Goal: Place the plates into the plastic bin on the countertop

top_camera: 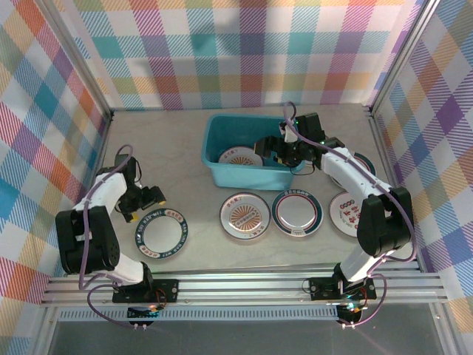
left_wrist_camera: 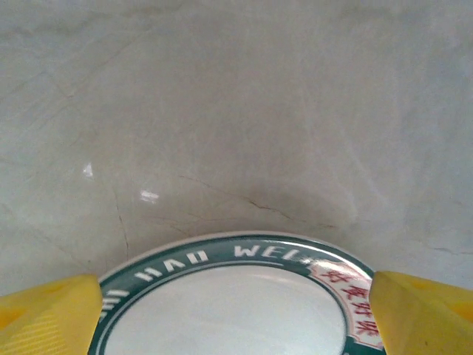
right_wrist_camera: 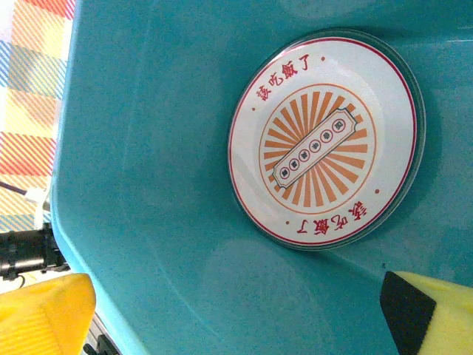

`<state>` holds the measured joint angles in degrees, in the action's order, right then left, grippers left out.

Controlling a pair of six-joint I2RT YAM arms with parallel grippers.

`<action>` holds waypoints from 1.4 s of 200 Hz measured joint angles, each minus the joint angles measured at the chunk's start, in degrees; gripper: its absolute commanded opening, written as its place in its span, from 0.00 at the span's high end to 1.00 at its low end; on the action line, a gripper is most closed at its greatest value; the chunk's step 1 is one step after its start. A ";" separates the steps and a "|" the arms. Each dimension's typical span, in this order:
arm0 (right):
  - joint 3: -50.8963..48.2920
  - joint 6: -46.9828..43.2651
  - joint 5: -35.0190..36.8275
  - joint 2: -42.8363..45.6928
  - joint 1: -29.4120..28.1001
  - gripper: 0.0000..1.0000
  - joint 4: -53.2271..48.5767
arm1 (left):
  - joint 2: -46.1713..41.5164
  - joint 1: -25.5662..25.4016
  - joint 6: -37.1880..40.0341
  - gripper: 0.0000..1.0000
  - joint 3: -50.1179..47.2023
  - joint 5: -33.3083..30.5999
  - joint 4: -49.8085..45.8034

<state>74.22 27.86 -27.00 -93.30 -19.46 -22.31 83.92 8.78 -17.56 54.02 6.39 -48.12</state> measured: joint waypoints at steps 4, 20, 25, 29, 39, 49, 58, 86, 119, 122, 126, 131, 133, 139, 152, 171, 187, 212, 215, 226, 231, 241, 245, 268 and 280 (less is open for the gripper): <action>0.02 -0.02 0.00 0.00 0.00 0.01 -0.02 | -0.92 -0.20 -1.44 0.08 0.00 -0.04 0.07; 0.07 -0.02 0.00 0.02 0.00 0.01 -0.04 | -4.44 -1.53 -5.97 0.08 -0.35 -0.52 0.35; 0.09 -0.04 0.00 0.02 0.00 0.01 -0.09 | -5.46 -2.34 -7.76 0.08 -0.57 -0.90 0.42; 0.11 -0.02 0.00 0.02 0.00 0.01 -0.09 | -6.21 -3.13 -8.94 0.08 -0.76 -1.09 0.48; 0.15 -0.02 0.00 0.02 0.00 0.01 -0.17 | -7.74 -5.42 -12.04 0.08 -1.40 -1.88 0.68; 0.20 -0.02 0.00 0.02 0.00 0.01 -0.22 | -8.48 -7.67 -14.95 0.08 -2.08 -2.25 0.92; 0.24 -0.02 0.02 0.02 0.00 0.01 -0.28 | -8.57 -9.42 -17.09 0.08 -2.58 -2.64 1.38; 0.39 -0.02 0.02 0.04 0.00 0.01 -0.48 | -7.82 -13.73 -22.32 0.08 -3.63 -3.04 2.82; 0.48 -0.02 0.17 0.04 0.00 0.01 -0.76 | -3.58 -16.52 -25.42 0.08 -3.65 -2.78 5.64; 0.48 -0.02 0.20 0.04 0.00 0.01 -0.79 | -3.15 -16.76 -25.66 0.08 -3.65 -2.75 5.84; 0.48 -0.02 0.22 0.04 0.00 0.01 -0.85 | -2.71 -17.05 -25.86 0.08 -3.65 -2.67 6.08; 0.48 -0.02 0.24 0.04 0.00 0.01 -0.87 | -2.10 -17.42 -26.18 0.08 -3.69 -2.54 6.43; 0.48 -0.02 0.26 0.04 0.00 0.01 -0.90 | -1.95 -17.53 -26.21 0.08 -3.69 -2.54 6.56; 0.48 -0.02 0.35 0.09 0.00 0.01 -0.90 | -1.36 -17.94 -26.49 0.08 -3.78 -2.40 6.88; 0.48 -0.02 0.63 0.20 0.00 0.01 -0.94 | -0.68 -18.27 -26.80 0.08 -4.20 -2.36 7.58; 0.48 -0.02 0.90 0.48 0.00 0.01 -1.16 | -0.17 -18.45 -26.84 0.08 -4.63 -2.12 8.39; 0.48 -0.02 0.92 0.61 0.00 0.01 -1.31 | 0.68 -18.45 -26.82 0.08 -4.83 -1.31 9.81; 0.48 0.00 1.03 0.61 0.00 0.01 -1.33 | 3.39 -18.45 -26.49 0.08 -4.83 0.07 12.15; 0.48 0.00 1.03 0.61 0.00 0.01 -1.33 | 3.74 -18.45 -26.47 0.08 -4.83 0.20 12.35; 0.48 0.00 1.07 0.61 0.00 0.01 -1.36 | 4.44 -18.45 -26.16 0.08 -4.79 0.37 12.44; 0.48 0.00 1.07 0.61 0.00 0.01 -1.38 | 4.55 -18.45 -26.05 0.08 -4.68 0.57 12.57; 0.48 0.00 1.09 0.61 0.00 0.01 -1.40 | 4.92 -18.45 -25.77 0.08 -4.55 0.94 12.87; 0.48 0.00 1.09 0.61 0.00 0.01 -1.46 | 5.25 -18.45 -25.64 0.08 -4.44 1.16 12.96; 0.48 0.00 1.36 0.61 0.00 0.01 -1.81 | 6.51 -18.45 -25.05 0.08 -3.21 2.27 13.35; 0.48 0.00 1.51 0.61 0.00 0.01 -1.97 | 6.99 -18.45 -24.85 0.08 -2.73 3.08 13.94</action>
<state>74.70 27.86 -25.50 -92.68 -19.46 -24.27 90.91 -9.67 -42.41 51.29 9.47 -34.17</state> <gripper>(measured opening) 0.992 0.921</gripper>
